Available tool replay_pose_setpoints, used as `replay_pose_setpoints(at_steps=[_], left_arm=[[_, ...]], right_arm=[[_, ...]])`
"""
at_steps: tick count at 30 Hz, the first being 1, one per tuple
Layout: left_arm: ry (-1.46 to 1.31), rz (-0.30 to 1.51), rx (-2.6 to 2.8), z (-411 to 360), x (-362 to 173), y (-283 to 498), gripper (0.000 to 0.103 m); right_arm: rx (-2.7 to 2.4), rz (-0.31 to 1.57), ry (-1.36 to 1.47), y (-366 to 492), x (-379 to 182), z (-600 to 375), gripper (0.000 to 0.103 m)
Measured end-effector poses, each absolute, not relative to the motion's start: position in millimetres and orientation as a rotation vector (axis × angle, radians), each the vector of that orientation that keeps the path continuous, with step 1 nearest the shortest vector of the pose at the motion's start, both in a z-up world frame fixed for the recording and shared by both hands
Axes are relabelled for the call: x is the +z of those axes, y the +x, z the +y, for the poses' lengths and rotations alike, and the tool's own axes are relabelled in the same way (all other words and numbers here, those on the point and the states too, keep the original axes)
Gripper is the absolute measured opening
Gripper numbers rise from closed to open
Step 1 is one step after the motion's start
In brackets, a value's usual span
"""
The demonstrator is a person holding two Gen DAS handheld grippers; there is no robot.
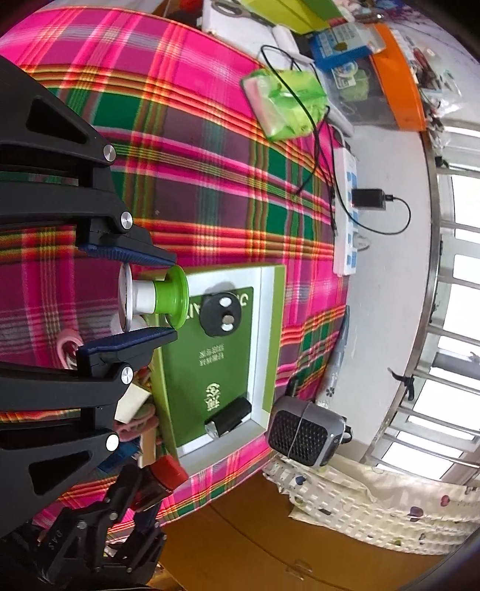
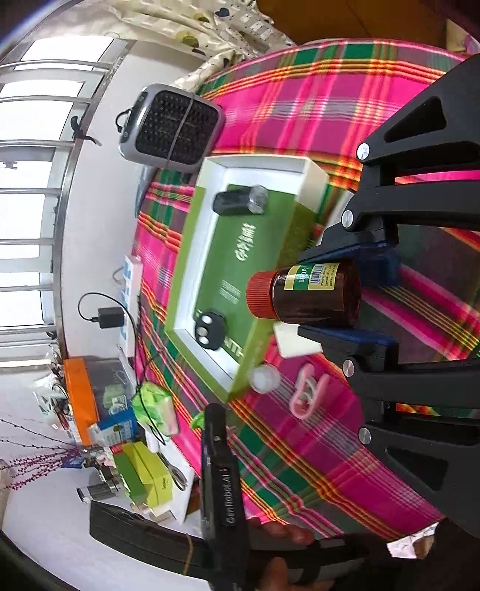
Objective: Organize rigid objects
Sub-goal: 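Carry suction holder in left tool while right tool carries bottle over green box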
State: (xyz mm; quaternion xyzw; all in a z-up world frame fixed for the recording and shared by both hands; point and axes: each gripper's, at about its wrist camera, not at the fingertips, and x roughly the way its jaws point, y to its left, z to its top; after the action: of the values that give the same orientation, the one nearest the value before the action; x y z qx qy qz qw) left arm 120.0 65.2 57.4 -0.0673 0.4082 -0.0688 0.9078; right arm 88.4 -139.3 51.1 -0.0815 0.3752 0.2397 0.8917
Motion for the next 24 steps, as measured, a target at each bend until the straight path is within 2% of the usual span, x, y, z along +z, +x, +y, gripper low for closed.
replay_pose_setpoints(at_steps=[24], left_arm=[[-0.1, 0.876, -0.183, 38.4, 53.1, 208.9, 0.033]], right_arm=[[0.403, 0.855, -0.125, 188.2, 42.2, -137.6, 0.033]])
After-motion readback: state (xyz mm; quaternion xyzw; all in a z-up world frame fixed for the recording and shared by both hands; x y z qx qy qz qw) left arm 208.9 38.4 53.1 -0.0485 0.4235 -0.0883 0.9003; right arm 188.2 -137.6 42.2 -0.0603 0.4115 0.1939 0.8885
